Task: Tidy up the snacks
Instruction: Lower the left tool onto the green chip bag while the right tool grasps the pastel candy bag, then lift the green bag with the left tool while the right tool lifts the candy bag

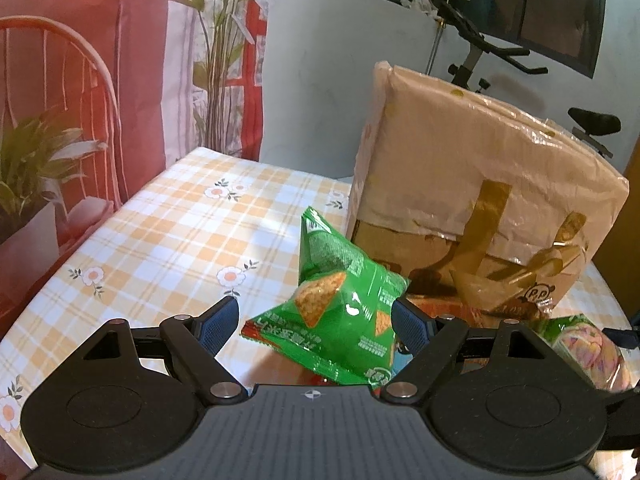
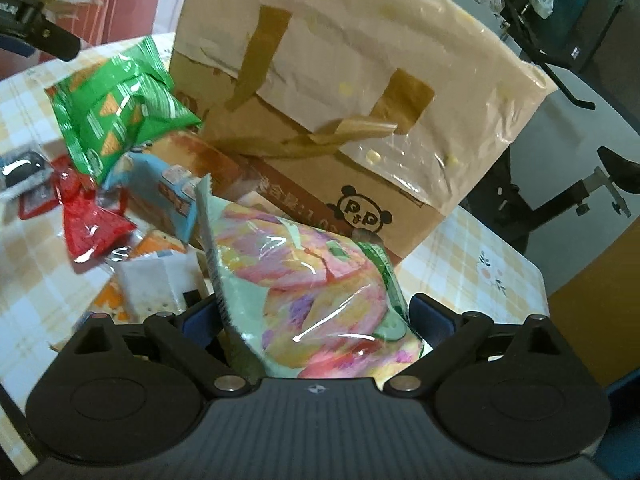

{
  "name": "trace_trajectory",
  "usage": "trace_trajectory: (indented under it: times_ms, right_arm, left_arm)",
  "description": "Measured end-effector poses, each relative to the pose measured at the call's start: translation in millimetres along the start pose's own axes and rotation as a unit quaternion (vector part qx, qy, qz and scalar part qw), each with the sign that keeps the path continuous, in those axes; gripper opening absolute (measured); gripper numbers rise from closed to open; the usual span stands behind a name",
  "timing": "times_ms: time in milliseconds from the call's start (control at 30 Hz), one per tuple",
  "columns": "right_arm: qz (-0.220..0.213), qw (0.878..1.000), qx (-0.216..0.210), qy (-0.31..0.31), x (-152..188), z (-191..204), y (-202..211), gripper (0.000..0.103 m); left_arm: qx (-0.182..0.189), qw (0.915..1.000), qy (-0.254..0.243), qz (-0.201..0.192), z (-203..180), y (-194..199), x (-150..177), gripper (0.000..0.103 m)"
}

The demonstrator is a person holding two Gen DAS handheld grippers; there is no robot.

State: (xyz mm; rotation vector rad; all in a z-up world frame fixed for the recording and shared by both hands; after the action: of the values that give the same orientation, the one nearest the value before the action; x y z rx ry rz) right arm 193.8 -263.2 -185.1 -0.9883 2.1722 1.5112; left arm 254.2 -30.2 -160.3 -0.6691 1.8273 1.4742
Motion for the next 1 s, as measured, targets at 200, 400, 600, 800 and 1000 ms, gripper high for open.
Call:
trace_trajectory:
  times_ms: [200, 400, 600, 800, 1000]
  right_arm:
    - [-0.013, 0.999, -0.023, -0.033, -2.1, -7.1, 2.7, 0.080]
    - [-0.035, 0.997, -0.049, -0.057, -16.2, -9.6, 16.5, 0.077]
    - [-0.059, 0.993, -0.079, -0.065, -30.8, -4.0, 34.7, 0.077]
    - [-0.084, 0.987, -0.112, -0.076, -45.7, 1.4, 48.8, 0.077]
    - [-0.108, 0.977, -0.151, -0.107, -57.7, 2.2, 58.6, 0.077]
  left_arm:
    - [-0.001, 1.0000, 0.006, 0.004, 2.6, -3.3, 1.8, 0.085]
    - [-0.001, 1.0000, 0.009, 0.003, 3.0, -5.7, 0.8, 0.085]
    - [0.001, 1.0000, 0.004, -0.002, -0.8, -3.2, -0.7, 0.085]
    - [0.002, 1.0000, 0.005, -0.005, -1.0, -0.8, -1.5, 0.085]
    - [0.004, 0.9999, 0.006, -0.009, -0.7, -0.5, -2.8, 0.085]
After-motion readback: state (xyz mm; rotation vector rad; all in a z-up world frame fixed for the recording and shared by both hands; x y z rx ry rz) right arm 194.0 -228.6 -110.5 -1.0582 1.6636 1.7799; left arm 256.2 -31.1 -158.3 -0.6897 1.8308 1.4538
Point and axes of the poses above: each gripper's, at about its wrist camera, not at the fingertips, and y roughly against the way its jaws point, z to its left, x to its underside, the point moved 10 cm from there along -y, roughly the way its jaws point, and after that the axes turned 3 degrees about x, right-handed, at the moved point
